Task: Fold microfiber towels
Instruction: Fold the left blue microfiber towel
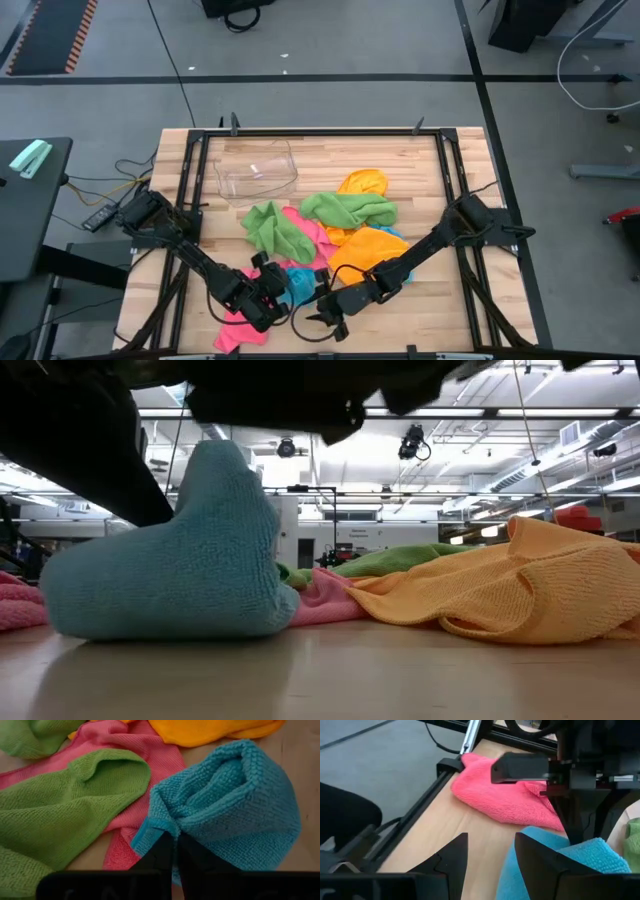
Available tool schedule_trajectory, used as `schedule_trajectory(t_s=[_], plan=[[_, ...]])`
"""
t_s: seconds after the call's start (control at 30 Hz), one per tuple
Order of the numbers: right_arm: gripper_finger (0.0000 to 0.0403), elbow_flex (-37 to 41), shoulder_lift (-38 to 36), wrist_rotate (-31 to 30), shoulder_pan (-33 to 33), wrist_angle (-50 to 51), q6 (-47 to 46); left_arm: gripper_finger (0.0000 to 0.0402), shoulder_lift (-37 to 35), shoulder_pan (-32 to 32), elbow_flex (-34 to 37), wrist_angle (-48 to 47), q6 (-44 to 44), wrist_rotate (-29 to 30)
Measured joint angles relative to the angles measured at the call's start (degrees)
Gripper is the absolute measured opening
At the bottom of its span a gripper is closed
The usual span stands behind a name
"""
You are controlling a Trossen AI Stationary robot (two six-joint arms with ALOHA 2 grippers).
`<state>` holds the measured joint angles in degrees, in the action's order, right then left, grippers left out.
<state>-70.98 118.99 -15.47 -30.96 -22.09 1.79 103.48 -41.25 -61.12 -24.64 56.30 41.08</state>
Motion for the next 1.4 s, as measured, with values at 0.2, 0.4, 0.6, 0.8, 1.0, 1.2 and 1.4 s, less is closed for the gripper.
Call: schedule_trajectory(t_s=[0.2, 0.4, 0.6, 0.8, 1.0, 1.2, 1.4], plan=[[0.0172, 0.0, 1.3, -3.0, 1.1, -2.7, 1.4, 0.0027, 1.1, 0.0, 0.0, 0.2, 0.0, -0.5], [0.0176, 0.0, 1.3, -4.4, 1.6, -3.0, 1.1, 0.0029, 3.2, 0.0, 0.0, 0.7, -0.1, -0.6], [0.0188, 0.0, 1.3, -4.3, 1.2, -5.7, 4.0, 0.0020, 3.2, 0.1, 0.0, 1.2, -1.4, -0.4], [0.0209, 0.0, 1.3, -3.9, 2.6, -5.3, 4.2, 0.0038, 3.2, 0.4, 0.0, 1.6, -1.8, 0.5], [0.0224, -0.1, 3.2, -2.9, 4.6, -6.7, 5.0, 0.0025, 3.2, 1.0, 0.0, 2.1, -3.1, 0.5], [0.0225, -0.5, 3.4, -2.5, 5.7, -5.4, 5.3, 0.0027, 3.2, 1.0, 0.0, 2.4, -4.5, 0.5], [0.0219, -0.5, 3.4, -2.5, 6.2, 4.7, 0.5, 0.0029, 3.2, 0.5, 0.0, 2.0, -4.2, 0.5]])
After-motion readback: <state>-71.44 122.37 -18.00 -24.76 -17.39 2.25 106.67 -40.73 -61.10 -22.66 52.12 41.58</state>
